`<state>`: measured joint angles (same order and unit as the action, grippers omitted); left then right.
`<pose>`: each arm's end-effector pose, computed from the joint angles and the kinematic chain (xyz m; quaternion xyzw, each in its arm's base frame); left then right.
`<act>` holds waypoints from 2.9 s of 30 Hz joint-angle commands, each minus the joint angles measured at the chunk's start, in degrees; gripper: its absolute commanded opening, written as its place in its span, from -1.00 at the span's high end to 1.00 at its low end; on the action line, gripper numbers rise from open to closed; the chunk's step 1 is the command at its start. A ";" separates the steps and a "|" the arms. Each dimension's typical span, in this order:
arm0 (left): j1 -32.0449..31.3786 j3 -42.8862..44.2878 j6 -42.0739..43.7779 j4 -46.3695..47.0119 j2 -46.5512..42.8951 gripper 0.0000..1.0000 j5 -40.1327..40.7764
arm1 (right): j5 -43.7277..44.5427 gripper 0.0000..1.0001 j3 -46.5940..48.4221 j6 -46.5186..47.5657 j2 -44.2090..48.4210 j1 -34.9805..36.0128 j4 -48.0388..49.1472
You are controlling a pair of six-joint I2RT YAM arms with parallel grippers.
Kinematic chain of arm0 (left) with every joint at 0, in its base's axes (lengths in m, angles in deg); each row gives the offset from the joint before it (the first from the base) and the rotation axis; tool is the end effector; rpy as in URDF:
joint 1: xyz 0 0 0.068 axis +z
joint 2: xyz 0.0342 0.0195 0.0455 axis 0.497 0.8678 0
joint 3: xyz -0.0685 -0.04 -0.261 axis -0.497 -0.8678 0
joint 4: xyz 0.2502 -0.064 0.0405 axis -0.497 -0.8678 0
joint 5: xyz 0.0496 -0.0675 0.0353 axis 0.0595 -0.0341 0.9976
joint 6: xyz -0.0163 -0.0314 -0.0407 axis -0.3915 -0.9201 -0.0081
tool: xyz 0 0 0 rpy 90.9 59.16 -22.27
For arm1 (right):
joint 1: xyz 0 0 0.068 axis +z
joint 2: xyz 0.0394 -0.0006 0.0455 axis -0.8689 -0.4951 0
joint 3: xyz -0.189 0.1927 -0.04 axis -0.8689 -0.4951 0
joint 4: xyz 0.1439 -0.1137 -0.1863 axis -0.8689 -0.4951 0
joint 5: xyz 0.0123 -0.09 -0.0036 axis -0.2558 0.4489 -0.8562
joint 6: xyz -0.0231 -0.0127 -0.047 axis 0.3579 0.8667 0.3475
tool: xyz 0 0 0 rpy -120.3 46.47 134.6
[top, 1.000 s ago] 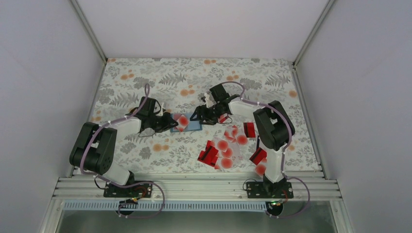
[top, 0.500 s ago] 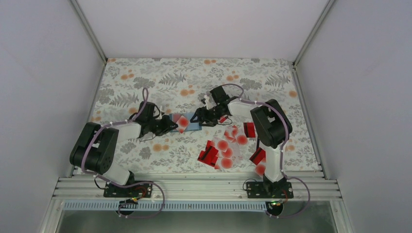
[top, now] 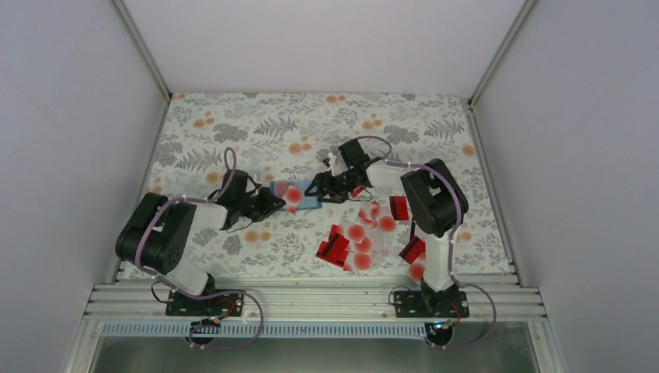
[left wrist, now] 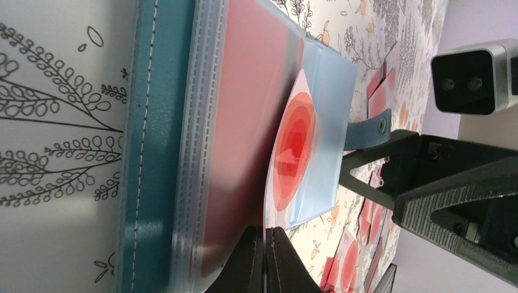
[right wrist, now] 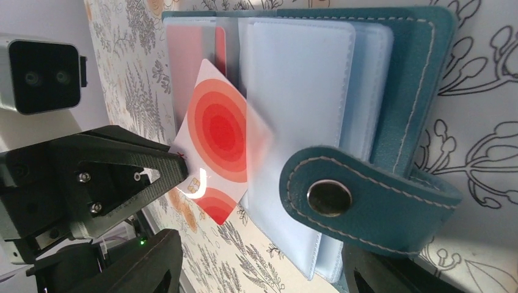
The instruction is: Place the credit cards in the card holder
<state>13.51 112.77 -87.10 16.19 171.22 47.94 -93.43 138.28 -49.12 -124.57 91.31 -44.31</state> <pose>0.2393 -0.0913 0.1121 -0.1662 0.8758 -0.4327 0.1350 0.3225 0.2233 0.1233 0.0727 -0.8957 -0.4386 0.0116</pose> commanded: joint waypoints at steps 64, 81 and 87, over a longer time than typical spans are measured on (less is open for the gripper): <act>-15.12 -4.53 -19.00 20.41 5.91 0.83 23.24 | 1.64 -0.34 -3.24 -0.67 -4.70 1.28 -0.99; -15.35 12.40 -4.54 -22.24 -1.62 -0.49 25.70 | 3.26 -0.34 -1.94 -1.50 -4.70 1.22 -0.12; -15.26 17.83 2.15 -32.76 1.16 -0.69 24.54 | 3.31 -0.34 -0.88 -2.28 -4.75 1.29 0.51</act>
<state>-1.31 127.85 -91.91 -3.79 170.59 74.22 -95.59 137.63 -50.80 -125.30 91.18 -41.25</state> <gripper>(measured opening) 0.827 0.669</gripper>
